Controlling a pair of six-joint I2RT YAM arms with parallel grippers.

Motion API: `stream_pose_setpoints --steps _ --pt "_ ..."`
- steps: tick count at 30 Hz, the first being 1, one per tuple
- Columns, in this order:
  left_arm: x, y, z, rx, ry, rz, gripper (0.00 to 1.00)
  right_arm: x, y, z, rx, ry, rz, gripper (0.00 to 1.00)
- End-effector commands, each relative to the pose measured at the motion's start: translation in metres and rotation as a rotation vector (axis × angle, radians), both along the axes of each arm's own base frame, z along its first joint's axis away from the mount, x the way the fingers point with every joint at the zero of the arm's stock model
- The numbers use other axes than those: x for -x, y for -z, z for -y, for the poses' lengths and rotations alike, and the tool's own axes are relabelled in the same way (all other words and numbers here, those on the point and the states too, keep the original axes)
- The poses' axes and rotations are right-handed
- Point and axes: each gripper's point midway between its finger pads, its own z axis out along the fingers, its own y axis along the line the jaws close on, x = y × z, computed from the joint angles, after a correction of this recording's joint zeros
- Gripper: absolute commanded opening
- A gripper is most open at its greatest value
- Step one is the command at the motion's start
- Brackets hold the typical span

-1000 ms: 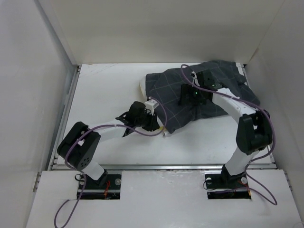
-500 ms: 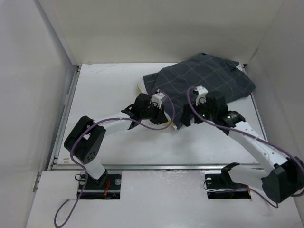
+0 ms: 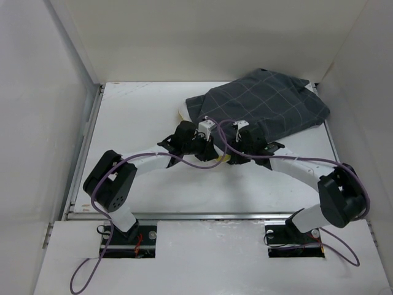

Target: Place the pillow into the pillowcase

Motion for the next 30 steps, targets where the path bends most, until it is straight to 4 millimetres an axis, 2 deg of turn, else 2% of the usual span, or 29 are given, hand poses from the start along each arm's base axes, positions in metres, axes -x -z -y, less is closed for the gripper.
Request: stream_pose_setpoints --steps 1,2,3,4,6,7,9,10,11,12,13,14,15,16,17,19,22,23,24,25,26,27,28,29,30 --pt "-0.022 -0.055 0.016 0.114 -0.002 0.159 0.0 -0.04 -0.05 -0.004 -0.043 0.095 0.203 0.2" --pt "-0.022 -0.055 0.016 0.114 -0.002 0.159 0.0 -0.04 -0.05 -0.004 -0.035 0.087 0.208 0.14" --pt "-0.024 -0.056 0.016 0.119 -0.016 0.162 0.0 -0.04 -0.06 -0.009 -0.063 0.07 0.217 0.01" --pt "-0.026 -0.056 0.015 0.116 -0.025 0.164 0.0 -0.034 -0.055 -0.008 -0.043 0.049 0.186 0.0" --pt "-0.032 -0.065 0.021 0.145 -0.031 0.181 0.0 -0.022 -0.068 -0.017 -0.05 -0.028 0.192 0.0" --pt "-0.033 -0.062 0.022 0.153 -0.039 0.163 0.0 -0.007 -0.073 -0.028 -0.058 -0.096 0.169 0.0" --pt "-0.04 -0.071 0.031 0.193 -0.039 0.167 0.0 0.012 -0.089 -0.042 -0.083 -0.202 0.162 0.0" --pt "-0.045 -0.082 0.036 0.237 -0.045 0.191 0.0 0.029 -0.102 -0.063 -0.132 -0.314 0.149 0.0" --pt "-0.045 -0.089 0.042 0.278 -0.038 0.174 0.0 0.045 -0.11 -0.07 -0.156 -0.388 0.127 0.0" --pt "-0.05 -0.093 0.049 0.307 -0.034 0.177 0.0 0.058 -0.123 -0.079 -0.191 -0.47 0.137 0.0" --pt "-0.058 -0.105 0.053 0.357 -0.049 0.205 0.0 0.089 -0.137 -0.1 -0.288 -0.635 0.098 0.0" --pt "-0.058 -0.109 0.061 0.381 -0.042 0.206 0.0 0.102 -0.16 -0.109 -0.336 -0.721 0.123 0.0" --pt "-0.064 -0.1 0.066 0.385 -0.058 0.182 0.0 0.107 -0.171 -0.111 -0.334 -0.743 0.15 0.0" --pt "-0.07 -0.111 0.074 0.419 -0.065 0.197 0.0 0.106 -0.175 -0.11 -0.295 -0.746 0.181 0.0" --pt "-0.073 -0.11 0.078 0.427 -0.068 0.19 0.0 0.103 -0.184 -0.109 -0.278 -0.754 0.213 0.0" --pt "-0.079 -0.096 0.083 0.444 -0.096 0.131 0.0 0.104 -0.191 -0.11 -0.276 -0.796 0.243 0.0" --pt "-0.081 -0.087 0.085 0.433 -0.102 0.104 0.15 0.104 -0.201 -0.112 -0.292 -0.805 0.26 0.0" --pt "-0.077 -0.075 0.082 0.412 -0.107 0.081 0.38 0.102 -0.197 -0.112 -0.282 -0.798 0.255 0.02" --pt "-0.075 -0.075 0.075 0.405 -0.107 0.072 0.56 0.099 -0.197 -0.111 -0.273 -0.787 0.259 0.09" --pt "-0.07 -0.074 0.072 0.402 -0.108 0.068 0.69 0.101 -0.195 -0.11 -0.268 -0.786 0.249 0.15" --pt "-0.066 -0.085 0.063 0.407 -0.108 0.072 0.78 0.099 -0.192 -0.108 -0.253 -0.773 0.247 0.26" --pt "-0.06 -0.066 0.049 0.35 -0.129 0.027 0.85 0.098 -0.19 -0.106 -0.242 -0.765 0.24 0.33" --pt "-0.053 -0.062 0.043 0.321 -0.127 0.017 0.89 0.097 -0.181 -0.101 -0.214 -0.747 0.22 0.49" --pt "-0.051 -0.056 0.032 0.287 -0.147 0.004 0.91 0.097 -0.183 -0.098 -0.204 -0.735 0.226 0.52" --pt "-0.037 -0.047 0.017 0.225 -0.169 -0.037 0.92 0.095 -0.178 -0.096 -0.19 -0.723 0.223 0.53"
